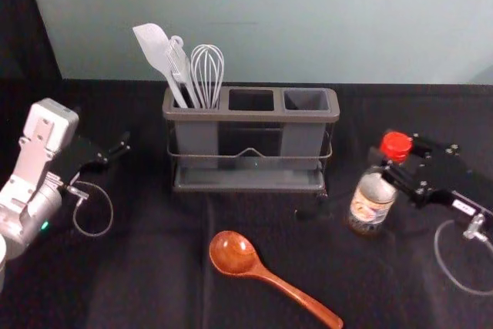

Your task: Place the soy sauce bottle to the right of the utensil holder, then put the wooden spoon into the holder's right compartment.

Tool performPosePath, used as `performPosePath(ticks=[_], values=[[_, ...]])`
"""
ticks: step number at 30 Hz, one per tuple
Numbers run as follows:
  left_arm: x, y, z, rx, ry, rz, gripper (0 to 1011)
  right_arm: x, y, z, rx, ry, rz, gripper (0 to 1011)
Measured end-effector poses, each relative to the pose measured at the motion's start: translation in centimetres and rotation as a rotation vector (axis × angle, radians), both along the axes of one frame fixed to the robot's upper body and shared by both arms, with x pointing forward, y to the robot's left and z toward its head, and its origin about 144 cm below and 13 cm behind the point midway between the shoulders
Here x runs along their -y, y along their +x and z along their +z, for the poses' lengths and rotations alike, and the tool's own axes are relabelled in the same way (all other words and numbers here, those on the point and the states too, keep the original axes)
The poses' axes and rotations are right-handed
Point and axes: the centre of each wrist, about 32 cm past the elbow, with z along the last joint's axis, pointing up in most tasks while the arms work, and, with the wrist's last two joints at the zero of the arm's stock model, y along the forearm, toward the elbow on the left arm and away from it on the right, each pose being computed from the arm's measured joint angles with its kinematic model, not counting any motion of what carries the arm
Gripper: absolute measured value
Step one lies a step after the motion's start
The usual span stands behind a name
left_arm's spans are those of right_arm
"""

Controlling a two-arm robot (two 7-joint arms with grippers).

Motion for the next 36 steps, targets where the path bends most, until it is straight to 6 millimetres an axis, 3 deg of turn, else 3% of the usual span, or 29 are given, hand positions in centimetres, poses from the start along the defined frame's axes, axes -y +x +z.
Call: performPosePath(ticks=[5,12,24,36], values=[[0.0,0.0,0.0,0.000,0.000,0.000,1005,1.9,0.7,0.4,0.004,-0.002,-0.049,392],[0.0,0.0,0.0,0.000,0.000,0.000,1005,2.6,1.8,0.7,0.010,-0.002,-0.077,392],[0.0,0.0,0.0,0.000,0.000,0.000,1005,1.8,6.0,-0.5,0.013,-0.020,-0.110,390],[0.0,0.0,0.0,0.000,0.000,0.000,1005,0.5,8.6,-1.4,0.022,-0.007,-0.091,392]])
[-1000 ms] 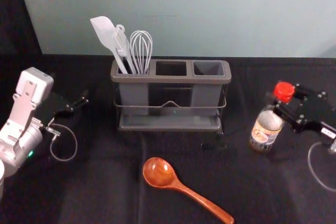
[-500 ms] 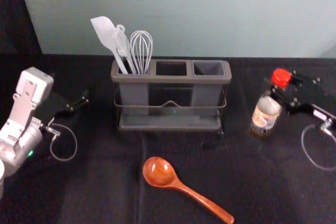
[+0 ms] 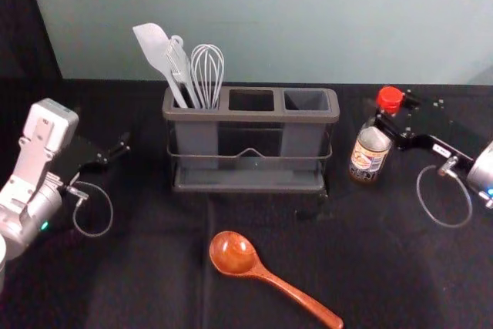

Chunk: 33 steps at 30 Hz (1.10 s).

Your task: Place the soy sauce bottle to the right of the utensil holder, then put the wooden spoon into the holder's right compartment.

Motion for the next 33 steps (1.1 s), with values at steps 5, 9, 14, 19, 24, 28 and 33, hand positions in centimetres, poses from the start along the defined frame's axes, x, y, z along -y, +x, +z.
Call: performPosePath(ticks=[5,9,14,19,24,28,33], values=[[0.0,0.0,0.0,0.000,0.000,0.000,1005,-0.6,0.6,-0.4,0.013,-0.022,0.005,390],[0.0,0.0,0.0,0.000,0.000,0.000,1005,-0.8,0.9,-0.7,0.021,-0.027,0.005,390],[0.0,0.0,0.0,0.000,0.000,0.000,1005,-1.1,1.2,-1.3,0.022,-0.027,0.003,390],[0.0,0.0,0.0,0.000,0.000,0.000,1005,-1.2,1.5,-1.9,0.012,-0.006,0.007,392],[0.0,0.0,0.0,0.000,0.000,0.000,1005,-1.2,1.7,-2.1,0.008,0.000,0.007,392],[0.0,0.0,0.0,0.000,0.000,0.000,1005,-1.2,1.8,-2.2,0.005,-0.003,0.006,392],[0.0,0.0,0.0,0.000,0.000,0.000,1005,-1.3,1.8,-2.3,0.005,-0.006,0.007,390]])
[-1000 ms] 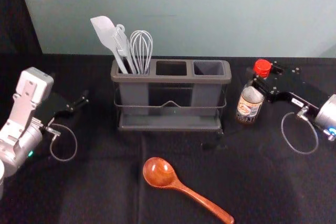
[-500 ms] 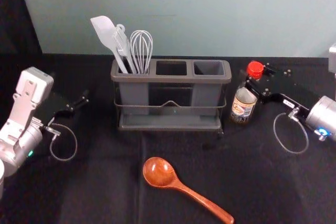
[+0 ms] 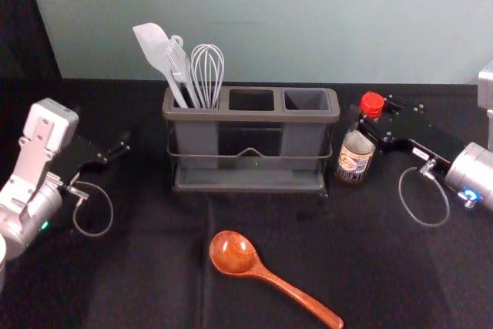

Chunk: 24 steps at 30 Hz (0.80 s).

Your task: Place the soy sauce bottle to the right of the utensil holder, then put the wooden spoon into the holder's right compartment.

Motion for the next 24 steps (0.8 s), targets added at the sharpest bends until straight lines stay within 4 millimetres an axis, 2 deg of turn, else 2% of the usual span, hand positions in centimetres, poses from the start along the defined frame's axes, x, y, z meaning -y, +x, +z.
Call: performPosePath(ticks=[20,24], values=[[0.00,0.00,0.00,0.000,0.000,0.000,1005,-0.09,-0.10,-0.21,-0.008,-0.005,-0.004,390],[0.00,0.00,0.00,0.000,0.000,0.000,1005,-0.07,-0.11,-0.20,-0.008,-0.005,-0.004,431]])
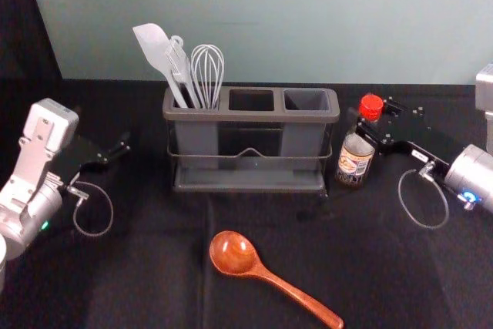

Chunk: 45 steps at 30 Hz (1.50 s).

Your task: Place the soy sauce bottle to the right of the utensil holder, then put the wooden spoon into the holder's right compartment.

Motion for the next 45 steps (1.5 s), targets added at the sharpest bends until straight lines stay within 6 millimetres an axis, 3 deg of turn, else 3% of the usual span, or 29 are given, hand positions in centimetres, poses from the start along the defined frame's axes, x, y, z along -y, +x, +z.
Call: performPosePath(ticks=[15,20,45], values=[[0.00,0.00,0.00,0.000,0.000,0.000,1005,0.01,0.00,0.03,0.001,0.000,0.000,918],[0.00,0.00,0.00,0.000,0.000,0.000,1005,0.01,0.00,0.03,0.001,0.001,0.000,1004],[0.00,0.00,0.00,0.000,0.000,0.000,1005,0.18,-0.72,0.39,0.009,-0.016,-0.028,1004]])
